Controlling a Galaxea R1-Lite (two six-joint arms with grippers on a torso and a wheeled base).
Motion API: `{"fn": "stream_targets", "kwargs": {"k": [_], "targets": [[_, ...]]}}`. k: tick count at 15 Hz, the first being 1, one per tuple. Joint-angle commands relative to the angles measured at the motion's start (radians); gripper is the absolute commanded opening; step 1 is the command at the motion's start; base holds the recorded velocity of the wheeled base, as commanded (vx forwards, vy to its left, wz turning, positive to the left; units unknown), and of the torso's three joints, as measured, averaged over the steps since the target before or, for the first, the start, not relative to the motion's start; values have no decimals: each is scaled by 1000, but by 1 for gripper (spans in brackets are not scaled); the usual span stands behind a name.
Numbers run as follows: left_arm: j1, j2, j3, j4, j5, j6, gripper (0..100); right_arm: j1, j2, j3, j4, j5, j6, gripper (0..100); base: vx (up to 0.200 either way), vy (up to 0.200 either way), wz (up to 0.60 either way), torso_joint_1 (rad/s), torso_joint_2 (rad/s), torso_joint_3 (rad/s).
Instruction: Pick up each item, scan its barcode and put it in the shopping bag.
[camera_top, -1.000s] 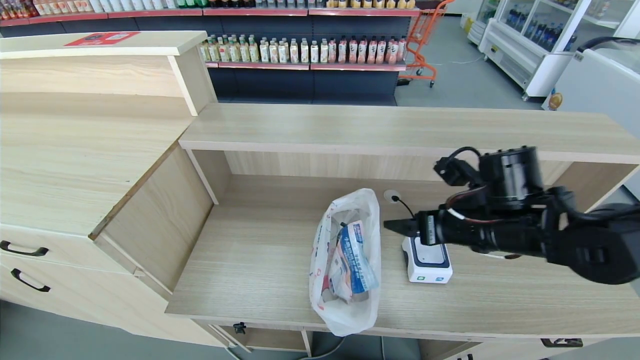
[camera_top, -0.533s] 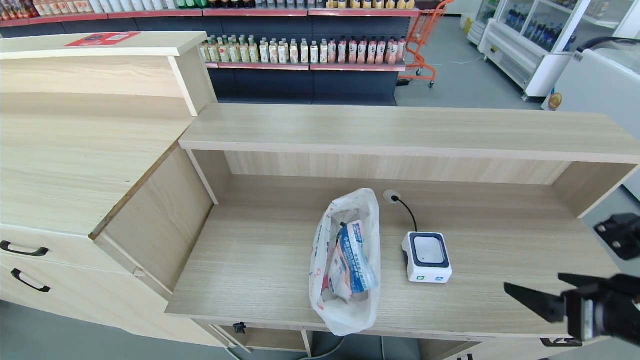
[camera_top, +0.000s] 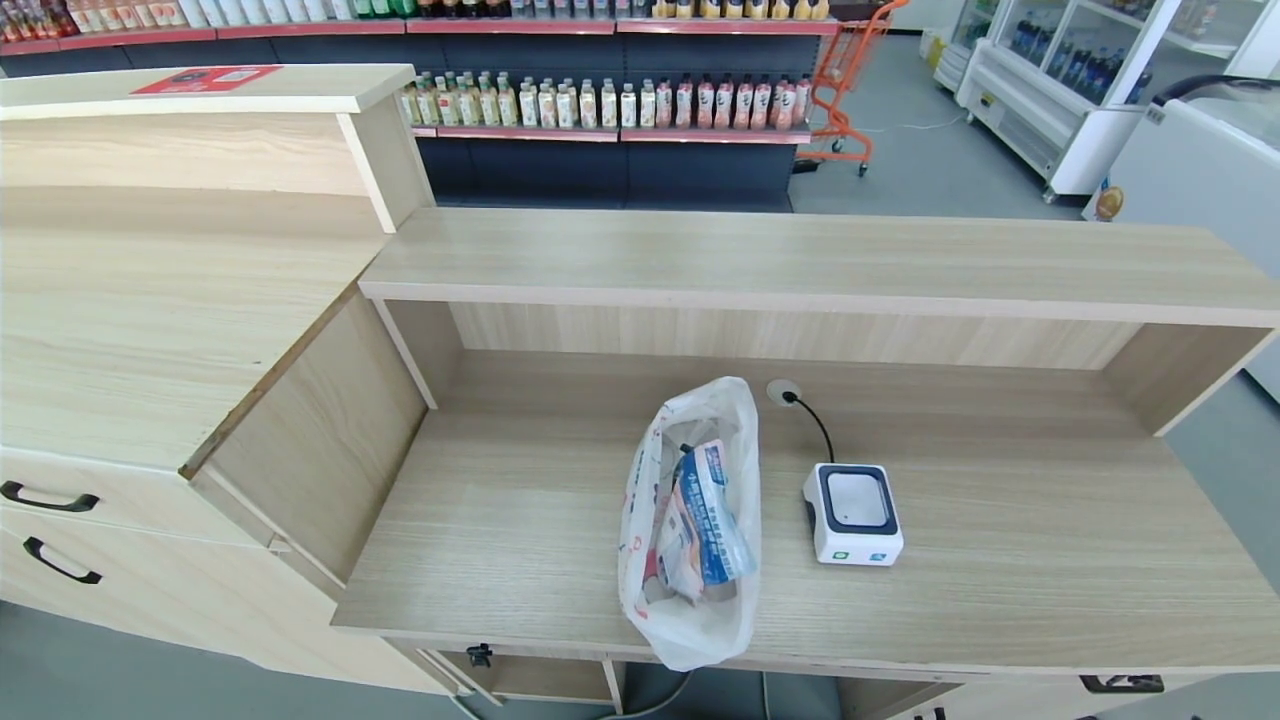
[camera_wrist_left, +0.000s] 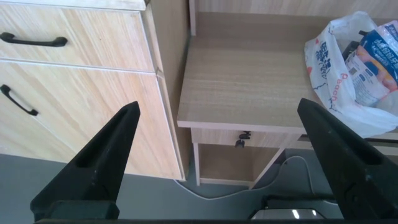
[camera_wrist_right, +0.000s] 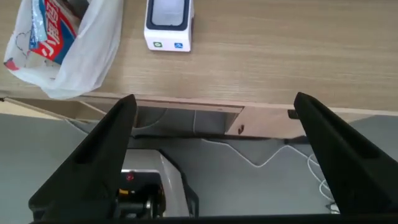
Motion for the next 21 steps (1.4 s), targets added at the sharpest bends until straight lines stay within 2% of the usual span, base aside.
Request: {"fn": "stream_targets", "kwargs": {"k": [1,15,21], "targets": [[0,0,0,0,0,0,100,-52,-363,89,83,57,-31,100,0,0,0,0,0,0],[0,0,0,0,0,6,100,-77,-424,89,84,57,-14,100,0,0,0,0,0,0],[2,0,0,0,-2,8,100,-77,-424,89,84,57,-11,100,0,-200,0,8,2,0]]}}
